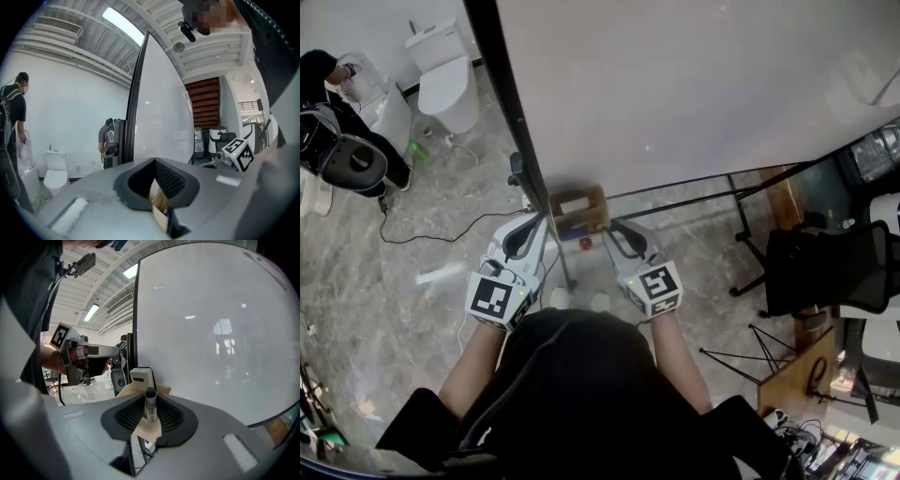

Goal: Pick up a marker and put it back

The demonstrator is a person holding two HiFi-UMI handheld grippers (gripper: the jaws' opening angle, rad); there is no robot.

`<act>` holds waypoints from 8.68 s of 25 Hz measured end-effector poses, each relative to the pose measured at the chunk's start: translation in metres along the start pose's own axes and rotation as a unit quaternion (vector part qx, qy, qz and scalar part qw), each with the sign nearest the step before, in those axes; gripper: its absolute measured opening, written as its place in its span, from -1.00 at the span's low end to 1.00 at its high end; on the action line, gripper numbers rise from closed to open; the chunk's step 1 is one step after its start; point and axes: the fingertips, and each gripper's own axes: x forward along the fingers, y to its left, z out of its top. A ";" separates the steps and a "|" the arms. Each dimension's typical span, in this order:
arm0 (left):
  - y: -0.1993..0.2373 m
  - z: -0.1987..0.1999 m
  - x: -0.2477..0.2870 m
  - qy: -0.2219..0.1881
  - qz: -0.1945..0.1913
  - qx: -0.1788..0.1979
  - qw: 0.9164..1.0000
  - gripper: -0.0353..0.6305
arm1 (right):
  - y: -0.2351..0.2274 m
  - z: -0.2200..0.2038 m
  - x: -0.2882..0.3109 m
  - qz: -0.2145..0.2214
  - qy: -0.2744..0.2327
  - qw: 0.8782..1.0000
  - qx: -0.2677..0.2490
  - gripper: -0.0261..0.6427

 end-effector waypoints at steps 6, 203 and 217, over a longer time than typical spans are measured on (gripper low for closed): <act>-0.001 0.004 0.000 -0.003 0.000 0.002 1.000 -0.88 | 0.001 0.012 -0.005 0.001 -0.014 1.000 -0.006 -0.67; 0.017 0.029 -0.016 -0.031 0.030 0.009 0.999 -0.88 | 0.000 -0.001 -0.001 0.026 -0.020 0.999 0.016 -0.54; 0.015 0.029 -0.009 -0.033 0.023 0.008 0.999 -0.88 | -0.004 0.010 -0.006 0.023 -0.035 0.999 0.013 -0.49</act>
